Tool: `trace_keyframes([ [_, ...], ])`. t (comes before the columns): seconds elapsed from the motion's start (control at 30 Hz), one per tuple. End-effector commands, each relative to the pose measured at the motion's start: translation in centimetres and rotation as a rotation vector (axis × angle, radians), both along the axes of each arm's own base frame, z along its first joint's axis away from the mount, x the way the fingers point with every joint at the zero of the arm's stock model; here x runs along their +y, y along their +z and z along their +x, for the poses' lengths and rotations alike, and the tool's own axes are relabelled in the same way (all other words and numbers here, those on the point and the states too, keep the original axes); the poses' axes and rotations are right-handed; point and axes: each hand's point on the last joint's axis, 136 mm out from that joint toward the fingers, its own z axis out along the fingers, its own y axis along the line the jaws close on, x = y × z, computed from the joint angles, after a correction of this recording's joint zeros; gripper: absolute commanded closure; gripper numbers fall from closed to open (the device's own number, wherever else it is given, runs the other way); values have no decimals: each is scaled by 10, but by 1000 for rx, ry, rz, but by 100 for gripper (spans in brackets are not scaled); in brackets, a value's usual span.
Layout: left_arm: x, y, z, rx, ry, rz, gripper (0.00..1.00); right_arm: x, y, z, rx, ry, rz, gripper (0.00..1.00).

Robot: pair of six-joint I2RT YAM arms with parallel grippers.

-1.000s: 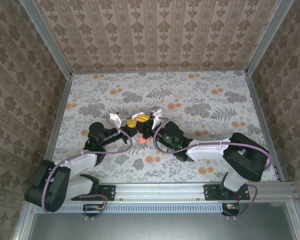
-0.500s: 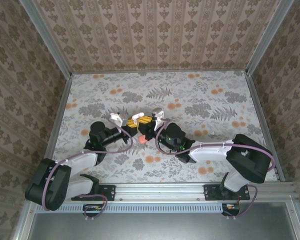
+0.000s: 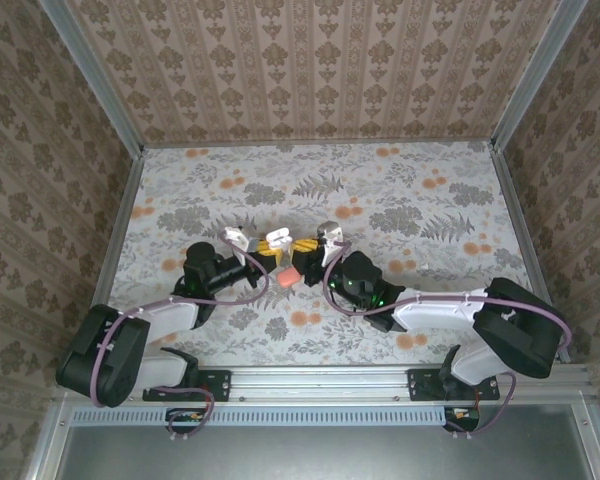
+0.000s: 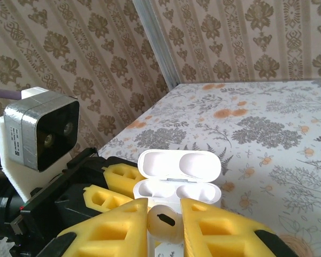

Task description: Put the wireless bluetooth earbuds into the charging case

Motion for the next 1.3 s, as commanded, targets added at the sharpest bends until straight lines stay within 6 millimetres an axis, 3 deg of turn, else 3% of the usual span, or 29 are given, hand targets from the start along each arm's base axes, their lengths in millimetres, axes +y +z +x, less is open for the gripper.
trace_keyframes([
  [0.0,-4,12,3,-62,-7,-7,88,-19,-8,-2,70,-39,-39,79],
  [0.3,-4,11,-1,-57,-10,4,88,-69,-62,-34,276,-67,-221,79],
  [0.57,-3,7,-3,-44,-6,16,88,-102,-96,-55,399,-95,-295,79],
  [0.8,-3,5,-3,-40,-4,20,88,-112,-129,-67,502,-105,-318,79],
  [0.83,-10,6,-9,-41,-32,19,88,-113,-133,-68,518,-108,-322,79],
  [1.27,-12,4,-10,-33,-41,25,88,-116,-170,-82,687,-112,-376,79],
])
